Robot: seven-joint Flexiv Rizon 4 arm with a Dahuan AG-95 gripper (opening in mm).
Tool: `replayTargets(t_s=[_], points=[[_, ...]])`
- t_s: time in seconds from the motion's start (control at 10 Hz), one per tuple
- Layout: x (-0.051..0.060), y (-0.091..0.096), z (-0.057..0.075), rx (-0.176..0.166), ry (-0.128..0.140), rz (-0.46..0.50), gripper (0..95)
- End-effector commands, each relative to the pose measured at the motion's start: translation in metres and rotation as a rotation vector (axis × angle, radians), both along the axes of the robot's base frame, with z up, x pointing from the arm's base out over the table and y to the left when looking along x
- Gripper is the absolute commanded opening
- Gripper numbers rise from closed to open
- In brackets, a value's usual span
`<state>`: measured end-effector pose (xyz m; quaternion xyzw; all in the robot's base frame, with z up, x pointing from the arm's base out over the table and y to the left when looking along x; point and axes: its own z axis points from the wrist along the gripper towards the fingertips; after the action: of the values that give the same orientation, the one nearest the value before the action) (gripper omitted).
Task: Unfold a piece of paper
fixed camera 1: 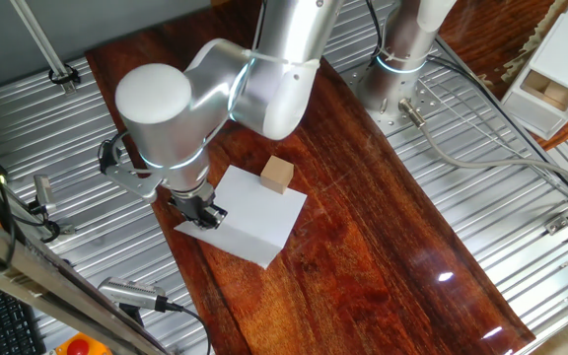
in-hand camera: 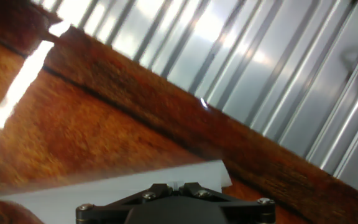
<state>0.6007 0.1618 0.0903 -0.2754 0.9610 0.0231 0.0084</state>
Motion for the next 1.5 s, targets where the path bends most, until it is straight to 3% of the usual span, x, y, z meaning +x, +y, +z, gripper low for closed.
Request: replayTargets(t_s=[0.1, 0.6, 1.2, 1.5], points=[[-0.0067, -0.0055, -0.0018, 0.001, -0.001, 0.008, 0.0], [-0.0067, -0.0055, -0.0018, 0.002, -0.010, 0.036, 0.0], [-0.0067, -0.0055, -0.0018, -0.002, 0.010, 0.078, 0.0], [-0.0067, -0.0055, -0.0018, 0.005, 0.005, 0.089, 0.0]])
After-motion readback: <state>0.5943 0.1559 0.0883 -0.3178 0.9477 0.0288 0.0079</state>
